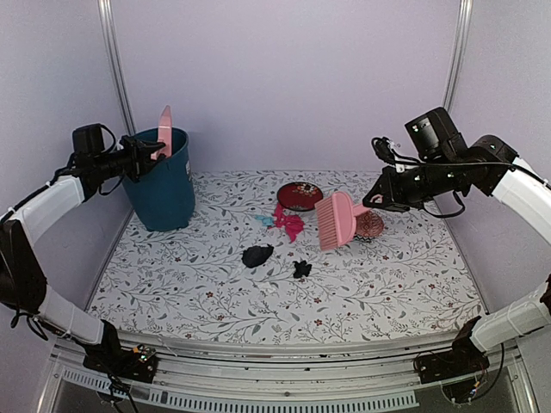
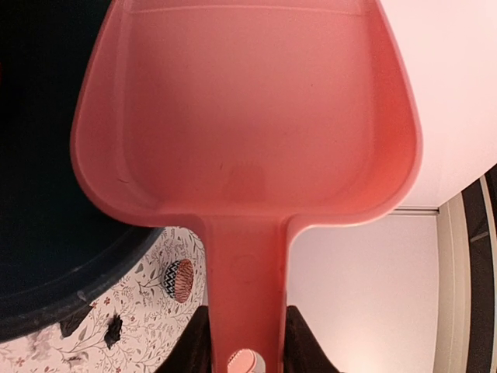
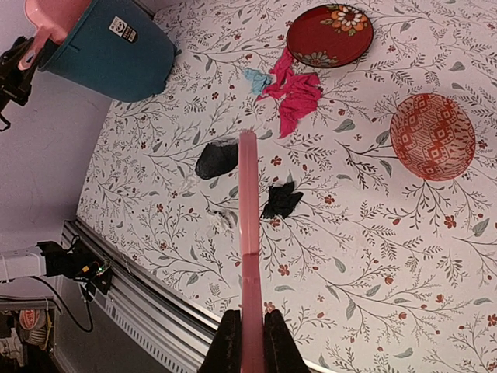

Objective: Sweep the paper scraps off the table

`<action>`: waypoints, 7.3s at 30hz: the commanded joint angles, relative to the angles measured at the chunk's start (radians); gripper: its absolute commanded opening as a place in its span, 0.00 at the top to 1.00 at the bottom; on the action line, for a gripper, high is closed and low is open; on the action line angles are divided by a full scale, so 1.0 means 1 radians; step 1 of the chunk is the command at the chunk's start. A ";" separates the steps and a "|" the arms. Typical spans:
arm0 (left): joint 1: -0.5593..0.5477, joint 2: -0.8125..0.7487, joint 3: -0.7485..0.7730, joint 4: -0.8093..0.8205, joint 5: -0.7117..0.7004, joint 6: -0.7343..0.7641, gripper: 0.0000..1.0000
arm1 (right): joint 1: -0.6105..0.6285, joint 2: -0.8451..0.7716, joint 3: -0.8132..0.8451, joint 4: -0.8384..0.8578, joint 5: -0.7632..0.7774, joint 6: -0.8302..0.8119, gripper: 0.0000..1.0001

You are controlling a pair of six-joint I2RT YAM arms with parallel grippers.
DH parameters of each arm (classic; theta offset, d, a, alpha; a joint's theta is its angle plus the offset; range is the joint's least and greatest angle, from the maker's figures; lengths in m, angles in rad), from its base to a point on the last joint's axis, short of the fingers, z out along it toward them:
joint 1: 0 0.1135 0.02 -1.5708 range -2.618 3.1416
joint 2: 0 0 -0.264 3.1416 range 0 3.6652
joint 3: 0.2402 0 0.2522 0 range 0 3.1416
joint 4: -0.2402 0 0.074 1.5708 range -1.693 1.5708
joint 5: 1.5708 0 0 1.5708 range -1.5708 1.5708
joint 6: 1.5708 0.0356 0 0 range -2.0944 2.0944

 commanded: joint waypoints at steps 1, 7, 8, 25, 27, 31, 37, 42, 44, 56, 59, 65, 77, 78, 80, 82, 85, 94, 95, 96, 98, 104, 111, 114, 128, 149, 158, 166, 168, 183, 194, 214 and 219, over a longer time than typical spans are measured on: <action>0.007 -0.007 -0.003 0.037 0.016 0.005 0.97 | -0.011 0.006 0.008 0.036 -0.011 -0.005 0.99; 0.010 0.002 0.055 0.012 0.006 0.042 0.96 | -0.015 0.023 0.019 0.042 -0.016 -0.016 0.99; 0.009 0.002 0.068 0.005 0.005 0.052 0.96 | -0.016 0.029 0.024 0.043 -0.015 -0.022 0.99; -0.232 -0.234 0.064 -0.529 -0.149 0.578 0.96 | -0.016 0.485 0.324 0.249 -0.089 -0.011 0.99; -0.293 -0.251 0.023 -0.595 -0.219 0.635 0.96 | -0.022 0.552 0.348 0.310 -0.119 0.022 0.99; -0.388 -0.299 -0.056 -0.642 -0.303 0.651 0.96 | -0.039 0.663 0.363 0.467 -0.210 0.162 0.99; -0.477 -0.328 -0.094 -0.712 -0.349 0.670 0.96 | -0.073 0.821 0.380 0.651 -0.264 0.397 0.99; -0.517 -0.345 -0.092 -0.766 -0.375 0.682 0.96 | -0.105 0.892 0.344 0.719 -0.263 0.543 0.99; -0.527 -0.356 -0.097 -0.779 -0.379 0.685 0.96 | -0.112 0.891 0.306 0.733 -0.240 0.564 0.99; -0.538 -0.334 -0.127 -0.773 -0.368 0.728 0.96 | -0.123 0.612 -0.260 0.852 -0.272 0.800 0.99; -0.540 -0.311 -0.135 -0.760 -0.366 0.745 0.96 | -0.123 0.476 -0.419 0.841 -0.251 0.822 0.98; -0.550 -0.262 -0.171 -0.759 -0.375 0.792 0.95 | -0.125 0.252 -0.483 0.841 -0.255 0.667 0.98; -0.792 -0.261 -0.116 -1.150 -0.504 0.762 0.95 | -0.121 0.364 0.105 0.146 -0.012 0.046 0.98; -0.819 -0.262 -0.117 -1.175 -0.505 0.751 0.95 | -0.121 0.370 0.122 0.108 0.038 0.024 0.98; -0.870 -0.257 -0.120 -1.212 -0.496 0.734 0.95 | -0.121 0.375 0.140 0.056 0.093 -0.020 0.98; -0.915 -0.244 -0.118 -1.250 -0.503 0.722 0.95 | -0.120 0.383 0.149 0.019 0.125 -0.055 0.98; -0.946 -0.216 -0.119 -1.284 -0.501 0.723 0.95 | -0.114 0.405 0.175 -0.033 0.164 -0.083 0.98; -0.944 -0.040 -0.087 -1.263 -0.542 0.860 0.96 | -0.067 0.534 0.305 -0.168 0.274 -0.165 0.98; -0.941 -0.014 -0.079 -1.254 -0.553 0.876 0.96 | -0.062 0.553 0.311 -0.172 0.269 -0.175 0.98; -0.937 0.012 -0.071 -1.244 -0.569 0.888 0.96 | -0.057 0.571 0.316 -0.174 0.263 -0.191 0.98; -0.923 0.065 -0.052 -1.213 -0.593 0.914 0.96 | -0.043 0.606 0.318 -0.167 0.229 -0.209 0.98; -0.889 0.196 0.018 -1.096 -0.608 1.030 0.96 | 0.012 0.706 0.378 -0.080 0.099 -0.284 0.98; -0.889 0.364 0.142 -1.024 -0.634 1.153 0.96 | 0.085 0.814 0.503 -0.065 -0.003 -0.349 0.98; -0.889 0.412 0.192 -1.003 -0.637 1.167 0.96 | 0.107 0.824 0.521 -0.063 -0.040 -0.360 0.98; -0.929 0.272 0.076 -0.751 -0.706 1.110 0.96 | 0.122 0.643 0.522 -0.073 -0.175 -0.278 0.98; -0.949 -0.041 -0.154 -0.530 -0.843 1.047 0.97 | 0.048 0.387 0.566 -0.182 -0.019 -0.157 0.98; -0.973 -0.106 -0.179 -0.628 -0.812 0.993 0.97 | -0.003 0.311 0.383 -0.142 0.027 -0.135 0.98; -1.065 -0.029 -0.141 -0.761 -0.724 0.929 0.97 | -0.004 0.379 0.318 -0.210 0.112 -0.149 0.98; -1.092 0.013 -0.130 -0.796 -0.721 0.928 0.96 | -0.004 0.396 0.316 -0.219 0.133 -0.156 0.98; -1.128 0.348 -0.001 -0.772 -0.713 1.085 0.98 | 0.114 0.627 0.338 -0.232 0.121 -0.278 0.98; -1.127 0.408 0.066 -0.679 -0.805 1.110 0.98 | 0.145 0.548 0.419 -0.291 -0.111 -0.253 0.98; -1.125 0.139 -0.043 -0.472 -1.072 1.114 0.99 | 0.061 0.355 0.697 -0.384 -0.266 -0.105 0.98; -1.116 0.102 -0.006 -0.483 -1.101 1.119 0.99 | 0.011 0.302 0.747 -0.304 -0.211 -0.064 0.98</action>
